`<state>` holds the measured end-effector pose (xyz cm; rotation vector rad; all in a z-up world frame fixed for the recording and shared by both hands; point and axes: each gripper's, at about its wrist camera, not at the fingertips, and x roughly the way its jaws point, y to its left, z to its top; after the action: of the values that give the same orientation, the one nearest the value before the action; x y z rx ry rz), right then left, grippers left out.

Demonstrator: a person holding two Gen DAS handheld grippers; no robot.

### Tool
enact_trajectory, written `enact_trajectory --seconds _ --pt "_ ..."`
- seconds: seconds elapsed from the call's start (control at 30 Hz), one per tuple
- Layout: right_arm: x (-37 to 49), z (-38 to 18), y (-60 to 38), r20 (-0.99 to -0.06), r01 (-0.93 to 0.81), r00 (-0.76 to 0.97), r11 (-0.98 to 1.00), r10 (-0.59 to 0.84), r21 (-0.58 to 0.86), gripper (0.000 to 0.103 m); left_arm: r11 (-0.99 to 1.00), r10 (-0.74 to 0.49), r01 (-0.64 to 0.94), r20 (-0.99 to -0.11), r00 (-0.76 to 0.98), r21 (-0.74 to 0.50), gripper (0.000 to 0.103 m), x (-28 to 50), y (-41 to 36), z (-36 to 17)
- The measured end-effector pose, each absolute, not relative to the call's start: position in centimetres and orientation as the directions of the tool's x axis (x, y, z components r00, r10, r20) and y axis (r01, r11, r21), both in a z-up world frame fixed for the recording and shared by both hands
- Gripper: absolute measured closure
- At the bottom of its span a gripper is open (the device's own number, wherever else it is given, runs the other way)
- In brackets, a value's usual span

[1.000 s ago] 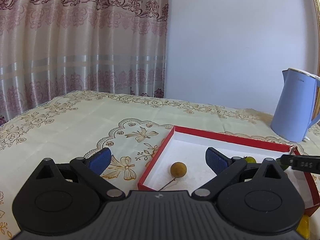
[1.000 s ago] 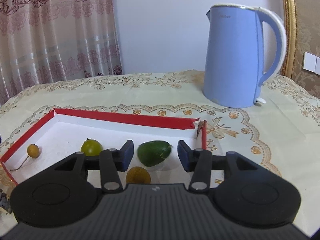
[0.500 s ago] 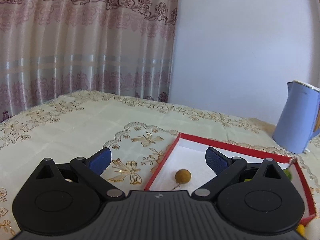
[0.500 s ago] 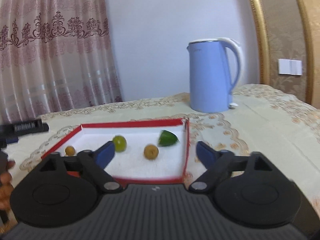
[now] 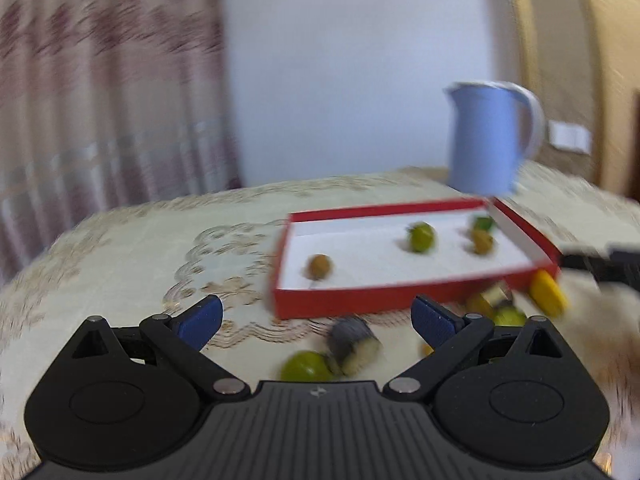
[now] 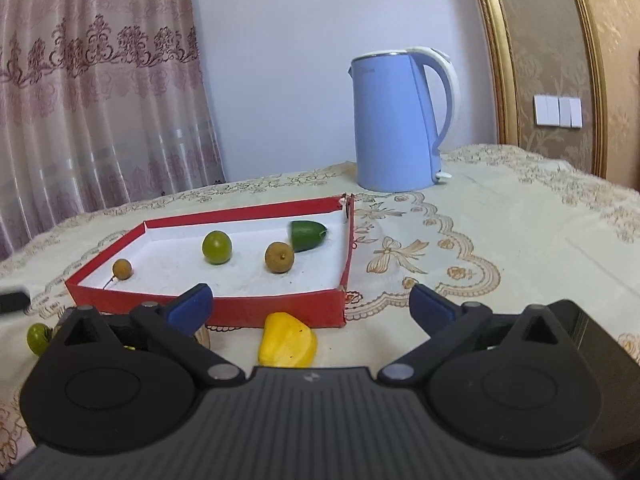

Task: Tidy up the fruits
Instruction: 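Lift the right gripper from the tray while the left gripper reaches the large green tomato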

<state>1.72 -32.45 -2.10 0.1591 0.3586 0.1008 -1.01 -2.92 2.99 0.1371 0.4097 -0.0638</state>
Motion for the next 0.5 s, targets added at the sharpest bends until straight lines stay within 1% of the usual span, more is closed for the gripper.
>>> enact_trajectory --seconds 0.1,0.23,0.4,0.5 --pt "2.0 -2.3 -32.8 -0.356 -0.059 0.926 0.979 0.127 0.198 0.000 0.973 -0.053 0.133 -0.381 0.923 0.187 0.002 -1.3 -3.6 2.2" --pt "2.3 -2.4 -33.2 -0.363 -0.046 0.924 0.976 0.124 0.214 0.000 0.947 -0.077 0.199 -0.422 0.903 0.252 0.002 -0.4 -3.3 1.3" --pt "2.5 -2.5 -33.1 -0.375 -0.046 0.919 0.976 0.125 0.213 0.000 0.933 -0.118 0.269 -0.502 0.857 0.240 0.002 1.1 -1.4 0.5" --pt "2.6 -2.5 -33.0 -0.380 -0.047 0.916 0.977 0.125 0.208 0.000 0.935 -0.173 0.309 -0.538 0.825 0.174 0.002 2.1 0.0 0.4"
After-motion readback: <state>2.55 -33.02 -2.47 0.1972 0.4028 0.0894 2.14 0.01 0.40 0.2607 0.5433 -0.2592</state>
